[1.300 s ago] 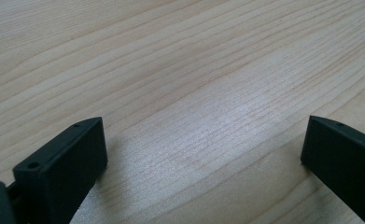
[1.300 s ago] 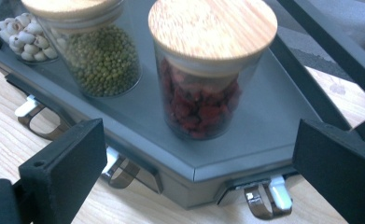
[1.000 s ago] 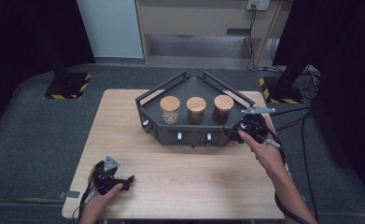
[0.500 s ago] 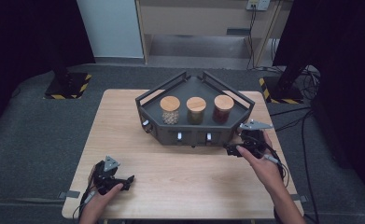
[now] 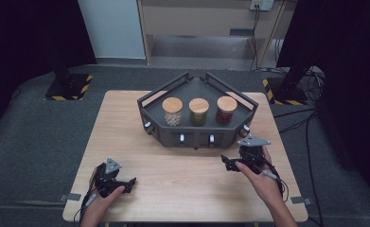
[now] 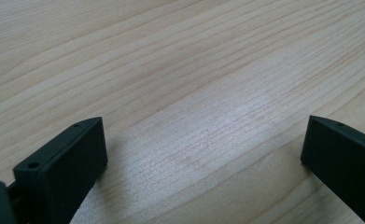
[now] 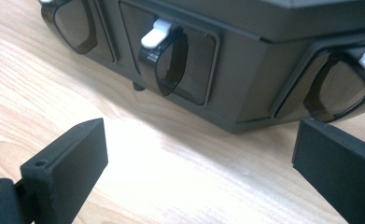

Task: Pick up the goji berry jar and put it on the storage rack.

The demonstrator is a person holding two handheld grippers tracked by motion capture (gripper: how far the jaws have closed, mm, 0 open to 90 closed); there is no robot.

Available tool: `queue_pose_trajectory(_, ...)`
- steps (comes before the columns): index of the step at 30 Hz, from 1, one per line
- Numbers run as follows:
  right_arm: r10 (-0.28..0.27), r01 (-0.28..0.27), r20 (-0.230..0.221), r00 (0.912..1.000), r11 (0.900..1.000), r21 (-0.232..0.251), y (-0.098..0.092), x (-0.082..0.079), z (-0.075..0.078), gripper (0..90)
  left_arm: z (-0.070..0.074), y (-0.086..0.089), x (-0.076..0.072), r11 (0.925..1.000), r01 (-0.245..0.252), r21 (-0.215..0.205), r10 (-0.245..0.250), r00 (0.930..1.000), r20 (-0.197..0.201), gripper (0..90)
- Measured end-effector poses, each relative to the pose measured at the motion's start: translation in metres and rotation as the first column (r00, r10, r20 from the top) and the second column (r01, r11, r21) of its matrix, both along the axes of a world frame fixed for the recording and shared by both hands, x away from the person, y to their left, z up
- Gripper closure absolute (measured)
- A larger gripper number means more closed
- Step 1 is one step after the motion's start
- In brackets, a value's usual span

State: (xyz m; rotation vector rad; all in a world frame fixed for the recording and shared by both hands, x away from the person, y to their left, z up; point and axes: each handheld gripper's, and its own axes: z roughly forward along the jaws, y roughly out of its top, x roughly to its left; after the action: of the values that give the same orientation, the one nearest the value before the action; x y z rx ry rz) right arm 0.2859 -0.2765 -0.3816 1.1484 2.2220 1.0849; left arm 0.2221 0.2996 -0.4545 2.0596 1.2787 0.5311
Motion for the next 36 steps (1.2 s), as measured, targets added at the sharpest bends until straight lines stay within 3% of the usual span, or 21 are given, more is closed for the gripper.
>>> queue_pose_trajectory(16, 0.033, -0.033, -0.026, 0.9991, 0.999, -0.02, 0.01, -0.023, -0.034, 3.6, 0.0, 0.0, 0.0, 1.0, -0.001, 0.0, 0.001, 1.0, 0.0, 0.0)
queue_pose_trajectory(25, 0.05, -0.052, -0.068, 0.9965, 0.998, -0.028, 0.019, -0.03, -0.053, 3.6, 0.0, 0.0, 0.0, 1.0, -0.002, 0.0, 0.002, 1.0, 0.001, 0.0)
queue_pose_trajectory(33, 0.073, -0.08, -0.096, 0.9927, 0.994, -0.077, 0.03, -0.035, -0.071, 2.8, 0.0, -0.001, 0.0, 1.0, -0.003, 0.0, 0.003, 1.0, 0.001, 0.0)
queue_pose_trajectory(36, 0.064, -0.069, -0.093, 0.9936, 0.996, -0.053, 0.027, -0.037, -0.075, 2.7, 0.0, -0.001, 0.0, 1.0, -0.002, 0.0, 0.002, 1.0, 0.0, 0.0)
